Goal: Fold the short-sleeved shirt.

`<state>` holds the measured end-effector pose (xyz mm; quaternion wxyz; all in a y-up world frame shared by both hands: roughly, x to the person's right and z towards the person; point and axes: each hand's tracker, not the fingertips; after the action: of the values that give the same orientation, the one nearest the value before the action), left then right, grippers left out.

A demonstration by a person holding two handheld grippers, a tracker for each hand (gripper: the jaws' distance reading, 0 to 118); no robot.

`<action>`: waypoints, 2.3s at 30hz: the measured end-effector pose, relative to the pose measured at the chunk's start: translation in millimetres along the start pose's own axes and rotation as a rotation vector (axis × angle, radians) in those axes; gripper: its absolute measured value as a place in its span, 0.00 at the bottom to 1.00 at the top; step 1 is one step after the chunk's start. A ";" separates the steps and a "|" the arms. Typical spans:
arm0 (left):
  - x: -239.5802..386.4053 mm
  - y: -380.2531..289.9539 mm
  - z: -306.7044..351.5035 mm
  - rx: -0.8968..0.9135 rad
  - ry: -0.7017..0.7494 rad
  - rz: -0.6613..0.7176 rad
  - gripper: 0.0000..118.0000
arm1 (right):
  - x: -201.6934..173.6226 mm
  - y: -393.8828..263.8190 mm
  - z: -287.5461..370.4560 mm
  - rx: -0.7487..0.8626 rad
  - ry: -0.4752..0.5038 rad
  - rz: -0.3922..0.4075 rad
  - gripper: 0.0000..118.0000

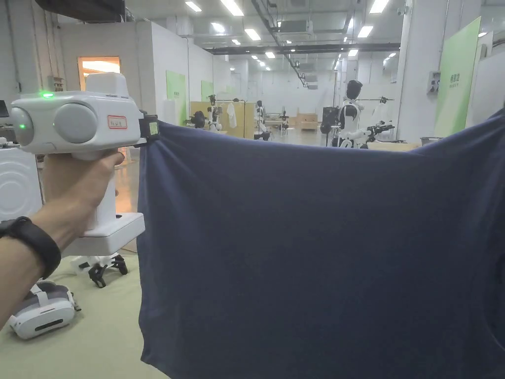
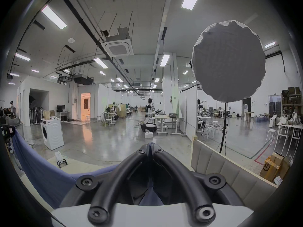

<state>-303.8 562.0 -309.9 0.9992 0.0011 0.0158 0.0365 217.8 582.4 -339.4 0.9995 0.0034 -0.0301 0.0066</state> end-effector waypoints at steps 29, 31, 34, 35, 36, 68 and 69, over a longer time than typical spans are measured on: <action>22.4 -272.9 -90.0 -0.290 -0.022 -0.027 0.00 | 9.0 -244.0 -64.7 -0.312 0.059 -0.061 0.00; 14.4 -305.2 -67.7 -0.349 -0.043 0.039 0.00 | 13.6 -293.7 -26.8 -0.331 0.045 -0.092 0.00; 3.6 -349.0 -17.2 -0.375 -0.041 0.056 0.00 | 26.6 -337.9 24.4 -0.363 0.045 -0.100 0.00; 0.6 -364.3 -1.6 -0.420 -0.049 0.072 0.00 | 28.5 -353.6 43.8 -0.354 0.037 -0.099 0.00; -2.2 -381.0 18.4 -0.475 -0.082 0.065 0.00 | 30.9 -368.8 65.6 -0.379 0.023 -0.079 0.00; -11.9 -387.7 261.2 -0.369 0.115 -0.048 0.89 | 72.6 -429.7 313.0 -0.464 0.011 -0.176 0.80; -2.8 -366.2 270.8 -0.287 0.106 -0.060 0.89 | 63.1 -413.5 318.9 -0.405 0.028 -0.157 0.80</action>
<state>-271.3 196.2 -40.3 0.9875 -0.1444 0.0633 0.0084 267.1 167.5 -19.9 0.9776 -0.1951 -0.0164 -0.0776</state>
